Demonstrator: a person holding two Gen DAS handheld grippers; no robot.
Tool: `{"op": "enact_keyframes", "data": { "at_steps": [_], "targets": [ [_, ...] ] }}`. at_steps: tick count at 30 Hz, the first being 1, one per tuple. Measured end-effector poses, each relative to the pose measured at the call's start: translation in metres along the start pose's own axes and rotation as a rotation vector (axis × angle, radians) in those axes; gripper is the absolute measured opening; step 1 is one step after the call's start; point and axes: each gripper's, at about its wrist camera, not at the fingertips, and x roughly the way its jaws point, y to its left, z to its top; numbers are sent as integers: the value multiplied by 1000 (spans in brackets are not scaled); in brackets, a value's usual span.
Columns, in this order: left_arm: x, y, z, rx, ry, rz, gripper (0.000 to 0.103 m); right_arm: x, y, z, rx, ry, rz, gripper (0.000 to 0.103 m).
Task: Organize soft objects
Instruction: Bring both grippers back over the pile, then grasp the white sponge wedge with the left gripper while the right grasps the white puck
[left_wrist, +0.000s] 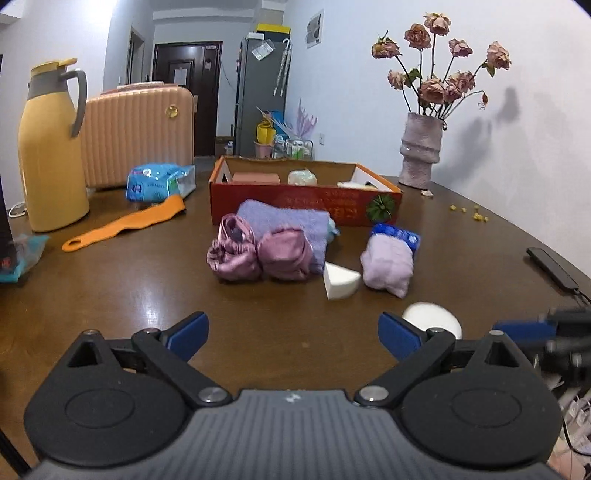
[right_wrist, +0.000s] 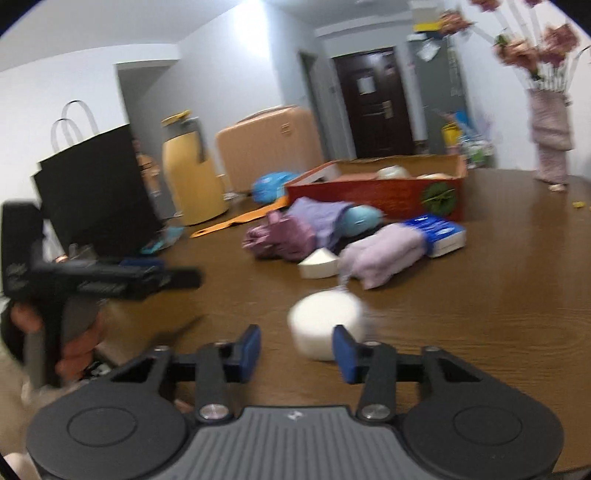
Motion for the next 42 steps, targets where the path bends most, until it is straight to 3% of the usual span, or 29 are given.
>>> {"op": "enact_keyframes", "data": {
  "at_steps": [5,8,15,22,25,27,32,34,36,42],
  "targets": [
    [29,-1,7,-7,47,-8,100,40,8,-4,-4,82,84,33],
    [48,-4,9,3,79,-14,98,65,-1,1,-10,110,19,34],
    [96,-12,22,2,129,-71,77,98,-48,40,12,59,-56,33],
    [141,-35,33,53,160,-139,69,110,-88,67,73,-9,-210,36],
    [154,-39,33,52,185,-152,53,106,-94,70,79,-18,-205,36],
    [156,-39,32,50,185,-157,35,101,-94,68,81,-26,-199,36],
    [147,-36,30,51,171,-171,32,88,-90,70,44,-52,-229,40],
    [139,-35,30,59,156,-180,32,89,-91,73,33,-63,-236,58],
    [132,-33,29,59,152,-183,32,94,-92,75,13,-50,-250,64],
    [122,-30,29,57,153,-155,32,122,-99,80,-13,-18,-255,63]
  ]
}}
